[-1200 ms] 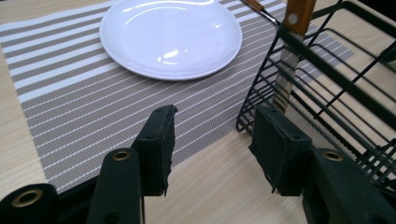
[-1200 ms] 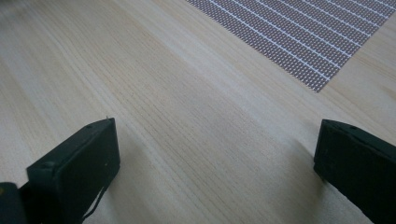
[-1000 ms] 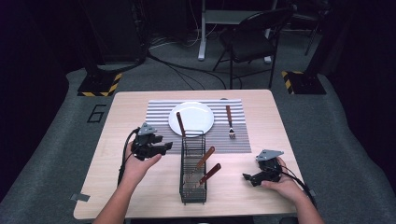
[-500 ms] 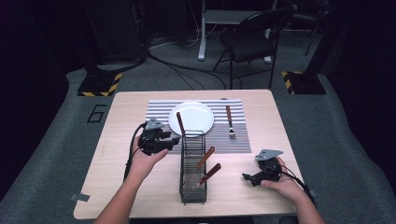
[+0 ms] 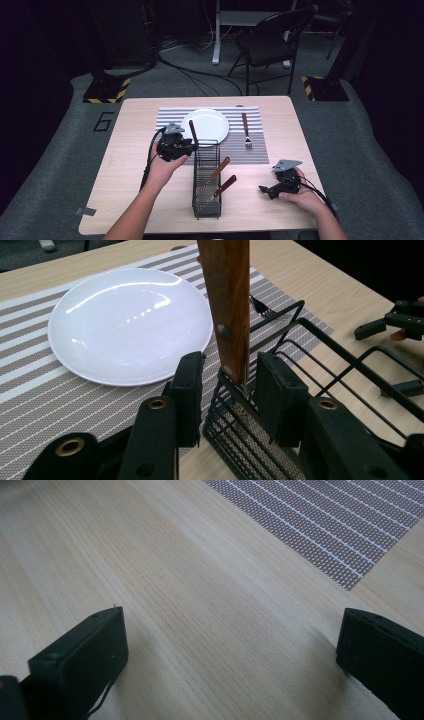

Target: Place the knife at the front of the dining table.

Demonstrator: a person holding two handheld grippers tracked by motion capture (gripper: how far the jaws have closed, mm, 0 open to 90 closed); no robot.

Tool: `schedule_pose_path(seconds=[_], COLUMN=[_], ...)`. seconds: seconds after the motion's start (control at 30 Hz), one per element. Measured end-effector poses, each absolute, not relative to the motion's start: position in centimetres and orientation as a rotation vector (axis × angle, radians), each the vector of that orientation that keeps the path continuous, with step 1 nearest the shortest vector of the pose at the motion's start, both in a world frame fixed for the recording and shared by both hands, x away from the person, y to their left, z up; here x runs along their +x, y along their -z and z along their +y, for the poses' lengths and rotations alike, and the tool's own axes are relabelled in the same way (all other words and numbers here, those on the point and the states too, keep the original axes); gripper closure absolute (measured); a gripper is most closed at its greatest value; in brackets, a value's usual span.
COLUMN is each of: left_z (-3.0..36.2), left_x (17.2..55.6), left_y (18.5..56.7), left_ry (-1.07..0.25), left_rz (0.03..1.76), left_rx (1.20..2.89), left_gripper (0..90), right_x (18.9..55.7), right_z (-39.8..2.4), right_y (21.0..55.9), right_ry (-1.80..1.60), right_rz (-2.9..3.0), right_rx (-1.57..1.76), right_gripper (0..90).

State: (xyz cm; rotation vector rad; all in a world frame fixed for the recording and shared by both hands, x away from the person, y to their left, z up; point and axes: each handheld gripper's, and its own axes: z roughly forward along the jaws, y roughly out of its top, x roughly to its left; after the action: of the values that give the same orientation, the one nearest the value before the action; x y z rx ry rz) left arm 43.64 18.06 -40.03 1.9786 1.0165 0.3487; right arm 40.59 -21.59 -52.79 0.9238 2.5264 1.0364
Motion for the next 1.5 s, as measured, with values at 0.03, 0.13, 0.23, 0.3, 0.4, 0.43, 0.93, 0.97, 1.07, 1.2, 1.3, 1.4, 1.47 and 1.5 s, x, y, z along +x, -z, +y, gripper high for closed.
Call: schedule_pose_path(seconds=[0.03,0.13,0.23,0.3,0.4,0.43,0.93,0.97,1.07,1.2,1.3,1.4,1.47,1.5], left_z=[17.9,17.7,17.5,17.4,17.4,17.4,16.9,16.9,16.9,17.0,17.2,17.3,17.4,17.3], left_x=[43.7,43.9,44.1,44.0,43.9,43.9,42.9,42.9,42.9,42.9,42.9,42.8,42.7,42.6], left_y=[40.0,40.1,40.1,40.1,40.1,40.1,40.0,40.0,39.9,39.5,39.0,38.5,38.0,37.5], left_ry=[-0.345,-0.350,-0.343,-0.351,-0.348,-0.344,-0.333,-0.336,-0.334,-0.342,-0.337,-0.341,-0.340,-0.346], left_rz=[1.022,1.026,1.027,1.019,1.013,1.013,0.947,0.942,0.939,0.939,0.941,0.932,0.930,0.924], left_rx=[1.976,1.972,1.967,1.972,1.964,1.962,1.974,1.974,1.985,1.977,1.973,1.975,1.967,1.967], left_gripper=[65.2,66.6,70.4,73.3,73.8,73.9,76.5,76.6,76.6,76.6,76.6,76.6,76.6,76.6], right_x=[40.6,40.6,40.6,40.6,40.6,40.6,40.6,40.6,40.6,40.6,40.6,40.6,40.6,40.7], right_z=[-21.6,-21.6,-21.6,-21.6,-21.6,-21.6,-21.5,-21.5,-21.5,-21.5,-21.5,-21.5,-21.5,-21.5], right_y=[52.8,52.8,52.8,52.8,52.8,52.8,52.8,52.8,52.8,52.8,52.8,52.8,52.8,52.8], right_ry=[-1.036,-1.036,-1.036,-1.036,-1.036,-1.037,-1.037,-1.037,-1.037,-1.038,-1.037,-1.037,-1.037,-1.038], right_rz=[2.527,2.528,2.528,2.528,2.529,2.529,2.532,2.532,2.532,2.533,2.535,2.536,2.535,2.535], right_rx=[0.924,0.924,0.924,0.924,0.923,0.923,0.918,0.918,0.918,0.918,0.917,0.911,0.915,0.909], right_gripper=[0.0,0.0,0.0,0.0,0.0,0.0,0.0,0.0,0.0,0.0,0.0,0.0,0.0,0.0])
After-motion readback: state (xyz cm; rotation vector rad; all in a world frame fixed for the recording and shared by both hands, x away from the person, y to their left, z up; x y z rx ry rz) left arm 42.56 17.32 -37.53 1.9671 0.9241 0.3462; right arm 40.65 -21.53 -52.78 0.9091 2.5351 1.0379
